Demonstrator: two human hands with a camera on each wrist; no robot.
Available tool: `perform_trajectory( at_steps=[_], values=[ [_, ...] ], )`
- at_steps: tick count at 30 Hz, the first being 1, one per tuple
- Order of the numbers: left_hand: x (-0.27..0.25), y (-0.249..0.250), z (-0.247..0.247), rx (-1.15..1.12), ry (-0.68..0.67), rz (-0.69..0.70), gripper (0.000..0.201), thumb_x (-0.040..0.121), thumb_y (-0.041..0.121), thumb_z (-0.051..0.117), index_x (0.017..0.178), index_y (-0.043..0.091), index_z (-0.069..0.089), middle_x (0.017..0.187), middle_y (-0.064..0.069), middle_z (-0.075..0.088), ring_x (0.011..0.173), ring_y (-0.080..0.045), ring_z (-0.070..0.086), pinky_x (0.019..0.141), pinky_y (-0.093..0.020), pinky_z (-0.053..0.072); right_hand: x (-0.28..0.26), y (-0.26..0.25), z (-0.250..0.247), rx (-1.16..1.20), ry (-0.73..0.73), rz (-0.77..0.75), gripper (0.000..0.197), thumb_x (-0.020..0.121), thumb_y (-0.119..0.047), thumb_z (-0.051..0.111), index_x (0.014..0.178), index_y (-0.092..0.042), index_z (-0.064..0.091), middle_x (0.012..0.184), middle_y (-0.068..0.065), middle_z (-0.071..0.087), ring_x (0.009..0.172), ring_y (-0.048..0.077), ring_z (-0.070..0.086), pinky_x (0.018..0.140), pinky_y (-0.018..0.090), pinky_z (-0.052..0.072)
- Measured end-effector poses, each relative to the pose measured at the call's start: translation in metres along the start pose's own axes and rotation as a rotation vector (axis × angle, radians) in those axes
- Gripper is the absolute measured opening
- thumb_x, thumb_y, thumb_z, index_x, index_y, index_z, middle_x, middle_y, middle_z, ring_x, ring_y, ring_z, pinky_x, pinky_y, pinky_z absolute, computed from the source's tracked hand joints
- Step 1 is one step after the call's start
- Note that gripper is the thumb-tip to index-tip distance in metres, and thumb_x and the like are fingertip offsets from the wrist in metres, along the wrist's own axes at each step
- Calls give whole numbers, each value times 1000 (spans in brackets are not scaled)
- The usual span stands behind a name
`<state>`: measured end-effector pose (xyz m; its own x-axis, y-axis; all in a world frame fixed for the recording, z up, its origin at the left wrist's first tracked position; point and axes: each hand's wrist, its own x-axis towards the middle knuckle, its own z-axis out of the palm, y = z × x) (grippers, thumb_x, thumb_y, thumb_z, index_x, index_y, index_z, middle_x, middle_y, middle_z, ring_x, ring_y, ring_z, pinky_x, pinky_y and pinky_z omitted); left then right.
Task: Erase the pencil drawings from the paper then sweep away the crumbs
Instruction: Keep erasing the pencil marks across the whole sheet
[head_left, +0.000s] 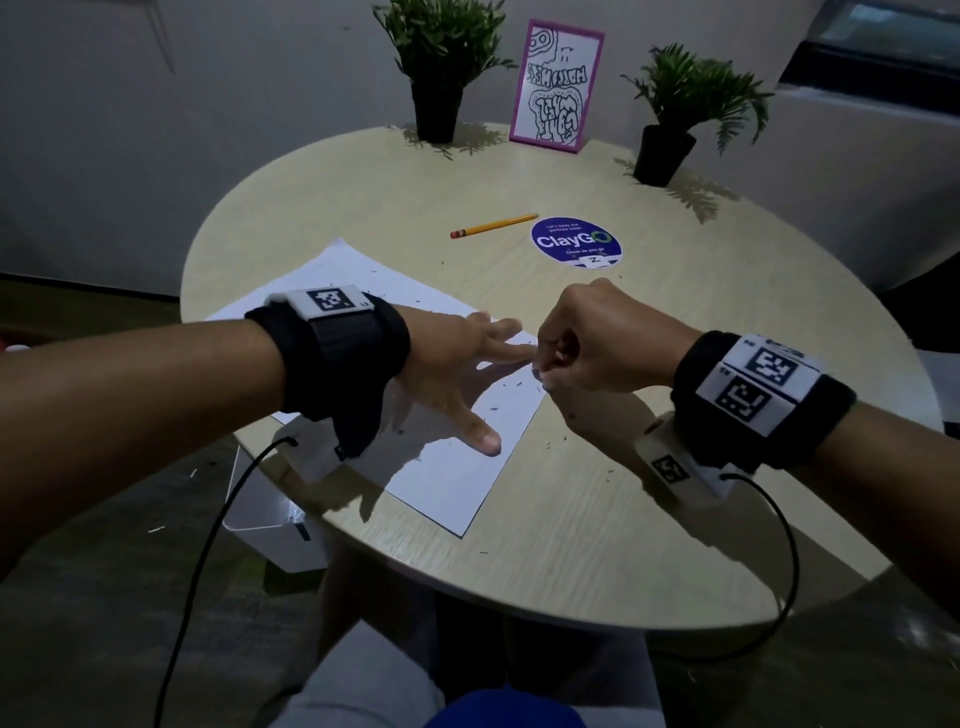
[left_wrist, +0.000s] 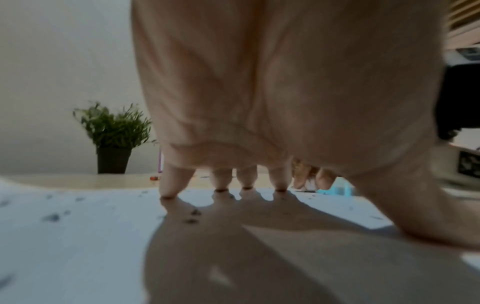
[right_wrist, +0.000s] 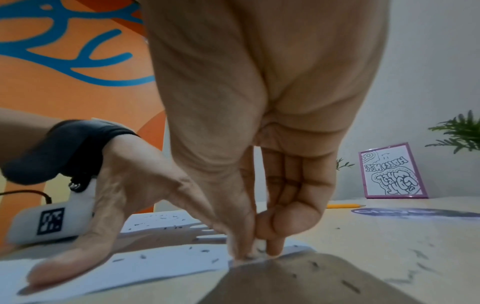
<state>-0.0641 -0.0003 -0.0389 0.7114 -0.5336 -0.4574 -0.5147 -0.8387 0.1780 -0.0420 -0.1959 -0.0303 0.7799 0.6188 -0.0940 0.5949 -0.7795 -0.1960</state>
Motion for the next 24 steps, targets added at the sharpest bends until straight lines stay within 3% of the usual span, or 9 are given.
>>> perform_trajectory(
  at_steps=[3, 7, 9, 11, 13, 16, 19, 21, 24],
  values=[
    [5, -3, 1, 42, -33, -23, 115, 67, 80, 60, 152, 51, -13, 164, 14, -19, 152, -15, -16, 122, -53, 6, 5, 3, -1, -6, 55, 27, 8, 78, -16, 83, 85, -20, 81, 61, -12, 60, 58, 3, 54, 55, 18, 36],
    [9, -8, 3, 58, -47, -16, 119, 59, 88, 54, 152, 52, -11, 162, 20, -21, 151, -15, -18, 121, -55, 6, 1, -11, 4, 10, 119, 32, 11, 73, -14, 85, 76, -10, 75, 70, 0, 70, 69, 14, 64, 60, 25, 47],
    [8, -8, 3, 42, -39, 7, 107, 62, 86, 58, 151, 53, 8, 161, 26, -6, 152, -16, -14, 120, -55, 8, -9, -33, 12, 6, 77, -102, 8, 73, -9, 79, 72, -8, 71, 73, 3, 71, 73, 20, 65, 64, 32, 51],
    [7, -9, 3, 10, -35, 17, 91, 67, 82, 63, 145, 52, 28, 159, 26, 9, 152, -17, -14, 121, -57, 10, -17, -46, 13, 56, -12, -188, 5, 71, -6, 78, 71, -7, 73, 74, 1, 72, 69, 12, 63, 65, 28, 49],
    [9, -10, 3, 9, -46, 25, 104, 60, 88, 59, 149, 54, 17, 162, 27, -2, 152, -16, -16, 121, -59, 9, -11, -37, 6, 53, -21, -154, 4, 72, -10, 80, 74, -10, 77, 73, 0, 74, 69, 10, 64, 64, 24, 48],
    [11, -9, 3, 81, -69, -27, 126, 52, 92, 50, 152, 50, -13, 162, 20, -22, 151, -18, -17, 120, -61, 10, 5, -11, -3, -7, 73, -17, 7, 75, -13, 79, 74, -7, 76, 69, 6, 72, 70, 23, 67, 63, 32, 50],
    [9, -8, 2, 54, -56, -11, 119, 58, 89, 57, 153, 50, -2, 161, 26, -15, 152, -15, -11, 121, -60, 11, 0, -27, 5, -29, 67, -21, 16, 77, -10, 76, 68, -9, 63, 65, 4, 60, 70, 24, 58, 61, 31, 44],
    [7, -8, 2, 24, -38, 4, 105, 64, 85, 62, 151, 49, 15, 158, 30, -3, 152, -16, 0, 120, -58, 16, -12, -44, 9, 7, -1, -128, 9, 77, -11, 77, 72, -7, 71, 70, 1, 67, 68, 16, 60, 63, 29, 48],
    [10, -10, 3, 57, -52, 8, 117, 56, 92, 55, 150, 55, -3, 161, 26, -15, 152, -16, -12, 119, -62, 12, -7, -27, 1, 20, 27, -81, 5, 75, -14, 79, 73, -9, 77, 69, 2, 73, 67, 17, 65, 63, 26, 47]
  ],
)
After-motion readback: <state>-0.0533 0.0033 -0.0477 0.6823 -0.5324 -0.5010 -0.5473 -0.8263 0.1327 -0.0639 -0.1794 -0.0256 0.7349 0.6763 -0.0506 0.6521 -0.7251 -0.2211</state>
